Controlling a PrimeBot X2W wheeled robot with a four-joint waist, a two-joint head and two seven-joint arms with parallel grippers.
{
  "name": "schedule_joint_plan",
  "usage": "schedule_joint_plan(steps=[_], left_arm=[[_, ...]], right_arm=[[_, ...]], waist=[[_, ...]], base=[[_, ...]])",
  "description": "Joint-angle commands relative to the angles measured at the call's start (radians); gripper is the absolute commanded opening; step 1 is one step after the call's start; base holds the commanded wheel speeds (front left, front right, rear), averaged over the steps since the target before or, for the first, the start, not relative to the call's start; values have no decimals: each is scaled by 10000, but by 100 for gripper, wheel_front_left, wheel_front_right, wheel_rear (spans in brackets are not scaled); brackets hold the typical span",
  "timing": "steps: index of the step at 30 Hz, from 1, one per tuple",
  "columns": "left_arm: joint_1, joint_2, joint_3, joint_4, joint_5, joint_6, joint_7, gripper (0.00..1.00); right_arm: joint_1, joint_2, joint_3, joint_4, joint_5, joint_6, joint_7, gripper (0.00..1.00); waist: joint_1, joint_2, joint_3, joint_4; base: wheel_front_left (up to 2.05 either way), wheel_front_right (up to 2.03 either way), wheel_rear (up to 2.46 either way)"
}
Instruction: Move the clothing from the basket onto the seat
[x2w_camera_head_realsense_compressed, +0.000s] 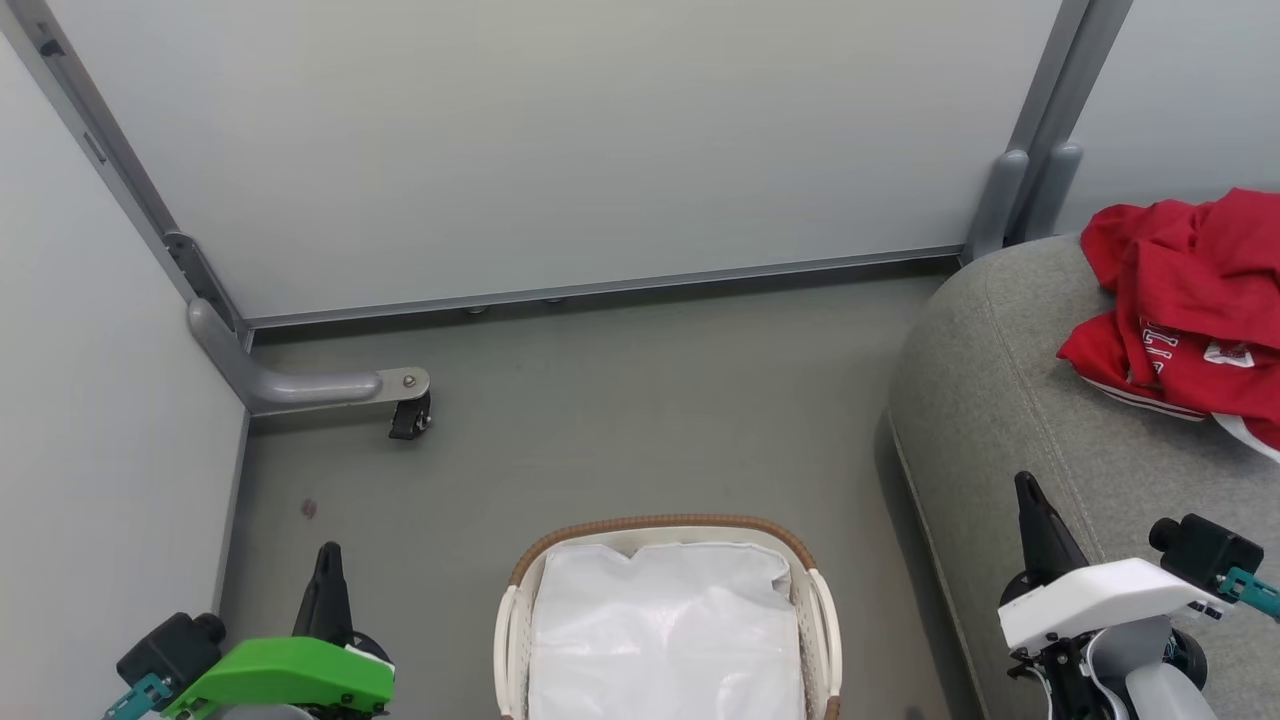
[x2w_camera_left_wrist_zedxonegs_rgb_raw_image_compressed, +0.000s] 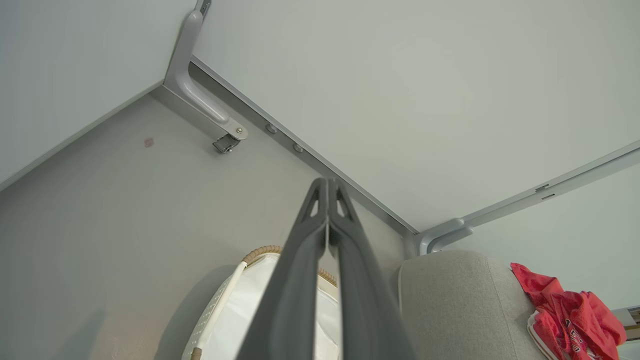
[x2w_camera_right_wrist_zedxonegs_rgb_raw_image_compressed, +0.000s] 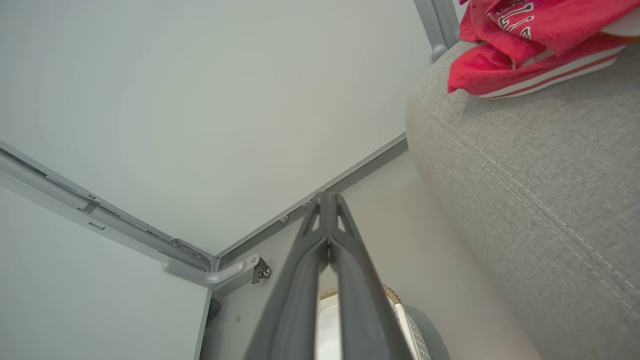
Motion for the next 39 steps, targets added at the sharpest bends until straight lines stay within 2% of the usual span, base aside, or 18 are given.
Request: schedule_joint_plan(steps=[1, 39], left_arm=[[-319, 29, 84, -181, -295, -61, 81, 0], [-545, 43, 863, -703, -4061, -283, 1256, 0]], right_arm=[[-69, -71, -54, -187, 354, -4, 83, 0], [-22, -105, -414, -592, 4923, -7, 1255, 0]], waist=[[0, 0, 0, -4], [0, 0, -4, -152]], base=[[0, 0, 0], [0, 0, 0]])
